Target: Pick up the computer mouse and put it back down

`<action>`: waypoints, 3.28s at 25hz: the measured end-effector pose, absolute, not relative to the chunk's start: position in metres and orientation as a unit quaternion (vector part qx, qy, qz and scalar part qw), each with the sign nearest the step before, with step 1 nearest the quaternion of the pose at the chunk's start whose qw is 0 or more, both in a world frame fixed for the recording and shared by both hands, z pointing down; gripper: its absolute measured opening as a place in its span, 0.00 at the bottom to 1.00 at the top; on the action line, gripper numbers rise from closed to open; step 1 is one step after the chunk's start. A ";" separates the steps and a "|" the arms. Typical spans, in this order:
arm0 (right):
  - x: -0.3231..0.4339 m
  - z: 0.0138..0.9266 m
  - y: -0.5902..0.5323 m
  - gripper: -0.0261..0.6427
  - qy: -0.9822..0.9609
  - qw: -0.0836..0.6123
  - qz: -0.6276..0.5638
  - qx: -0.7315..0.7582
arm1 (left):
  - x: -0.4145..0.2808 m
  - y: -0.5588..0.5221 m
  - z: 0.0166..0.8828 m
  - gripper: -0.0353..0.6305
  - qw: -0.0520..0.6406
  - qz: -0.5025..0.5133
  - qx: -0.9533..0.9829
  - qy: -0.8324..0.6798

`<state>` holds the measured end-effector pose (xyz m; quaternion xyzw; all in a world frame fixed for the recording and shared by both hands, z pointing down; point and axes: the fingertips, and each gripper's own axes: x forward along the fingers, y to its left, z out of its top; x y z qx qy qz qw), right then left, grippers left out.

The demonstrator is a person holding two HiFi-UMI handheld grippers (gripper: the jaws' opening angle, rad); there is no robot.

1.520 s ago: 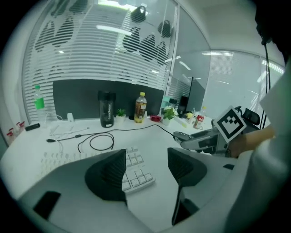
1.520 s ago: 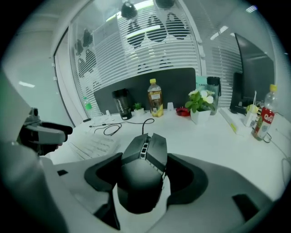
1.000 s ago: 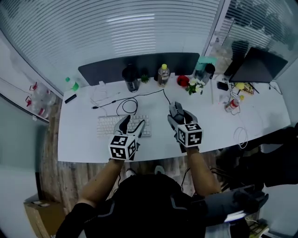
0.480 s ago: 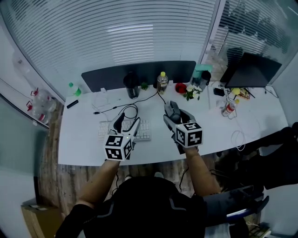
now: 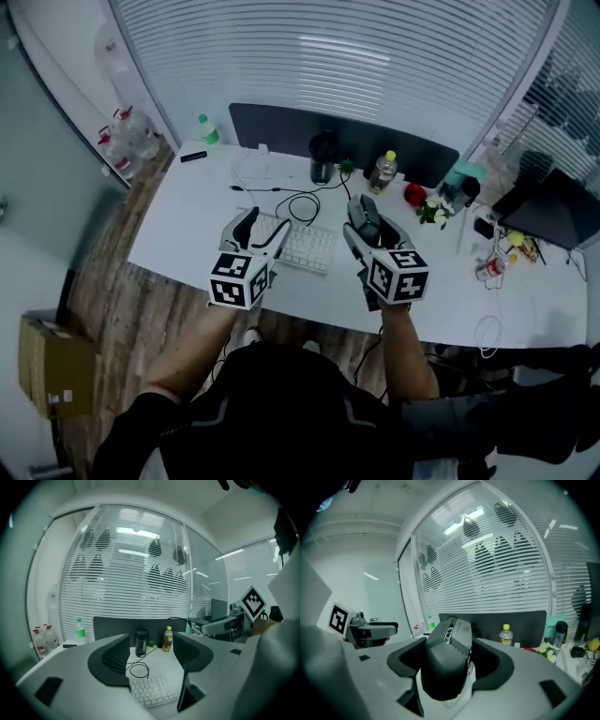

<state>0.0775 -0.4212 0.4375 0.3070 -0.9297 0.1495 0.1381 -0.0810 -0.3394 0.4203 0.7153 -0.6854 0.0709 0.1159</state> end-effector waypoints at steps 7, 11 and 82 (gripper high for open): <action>0.014 0.425 -0.408 0.48 -0.957 0.136 0.130 0.221 | -0.133 -0.288 0.411 0.51 0.113 0.069 0.651 -0.747; -0.031 0.420 -0.387 0.48 -0.965 0.136 0.126 0.185 | -0.175 -0.260 0.403 0.50 0.100 0.077 0.636 -0.762; -0.412 0.712 -0.308 0.48 -0.898 0.344 0.182 0.204 | -0.519 -0.197 0.659 0.50 0.278 0.145 0.613 -0.725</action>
